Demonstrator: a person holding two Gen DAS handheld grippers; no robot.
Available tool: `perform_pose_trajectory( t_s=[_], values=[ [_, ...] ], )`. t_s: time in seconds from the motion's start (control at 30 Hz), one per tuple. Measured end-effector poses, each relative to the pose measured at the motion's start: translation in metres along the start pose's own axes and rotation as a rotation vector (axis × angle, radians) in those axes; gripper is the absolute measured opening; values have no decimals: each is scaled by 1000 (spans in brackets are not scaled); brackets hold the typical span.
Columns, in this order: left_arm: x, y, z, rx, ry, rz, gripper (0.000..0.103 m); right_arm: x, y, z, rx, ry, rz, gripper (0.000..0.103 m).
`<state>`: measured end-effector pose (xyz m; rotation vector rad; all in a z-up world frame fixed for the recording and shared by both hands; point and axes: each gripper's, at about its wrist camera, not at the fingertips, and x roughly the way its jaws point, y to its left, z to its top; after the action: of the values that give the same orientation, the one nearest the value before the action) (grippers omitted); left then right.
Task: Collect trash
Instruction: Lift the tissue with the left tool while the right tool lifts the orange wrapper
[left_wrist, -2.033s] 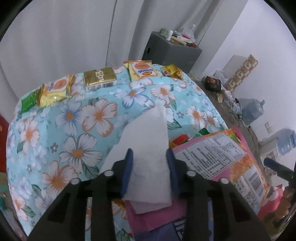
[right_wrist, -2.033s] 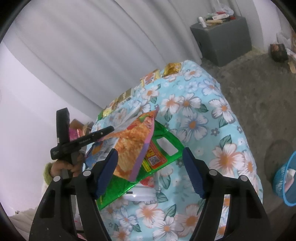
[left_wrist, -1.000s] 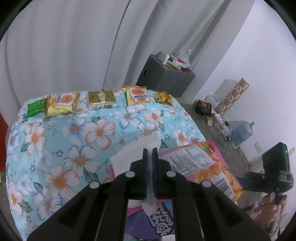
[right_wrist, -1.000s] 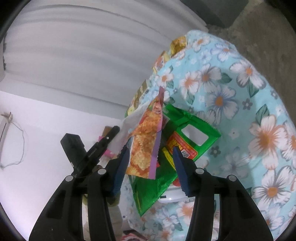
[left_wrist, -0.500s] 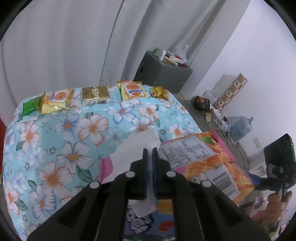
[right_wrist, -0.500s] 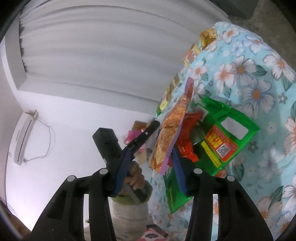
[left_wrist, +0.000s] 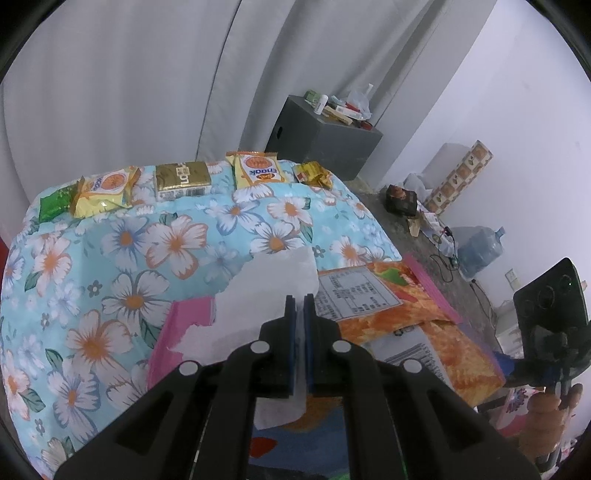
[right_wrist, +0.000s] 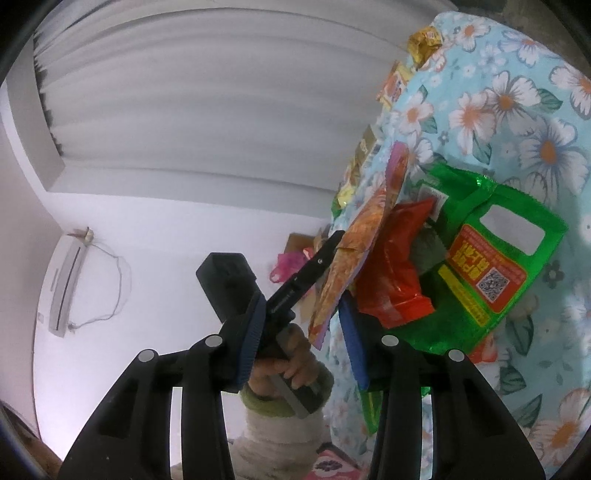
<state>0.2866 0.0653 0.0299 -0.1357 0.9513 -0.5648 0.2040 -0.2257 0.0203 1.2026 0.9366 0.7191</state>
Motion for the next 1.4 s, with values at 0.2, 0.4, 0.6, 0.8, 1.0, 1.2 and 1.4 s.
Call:
perform_pose_trajectory(
  t_s=[0.2,0.4,0.6,0.8,1.0,1.2,1.4],
  values=[
    [3,-1,-4,-5,6,-8,4,18,-2,-2,20,18,-56,41],
    [-5,2,-4,-16,-10,-5,4,23,-3,-2,33,10,-73,8],
    [-32,4,2,-6,-85,23,4,19,3,-3,19,9,10,2],
    [-70,7,11,1,-187,56,3,17,11,-5,6,15,100,1],
    [-105,7,17,-1,-267,60,3,14,19,-8,-17,18,142,0],
    [-136,1,17,-13,-329,26,3,9,25,-13,-41,-4,172,0],
    [-160,-17,19,11,-387,0,3,-20,34,-20,-66,-48,204,0]
  ],
)
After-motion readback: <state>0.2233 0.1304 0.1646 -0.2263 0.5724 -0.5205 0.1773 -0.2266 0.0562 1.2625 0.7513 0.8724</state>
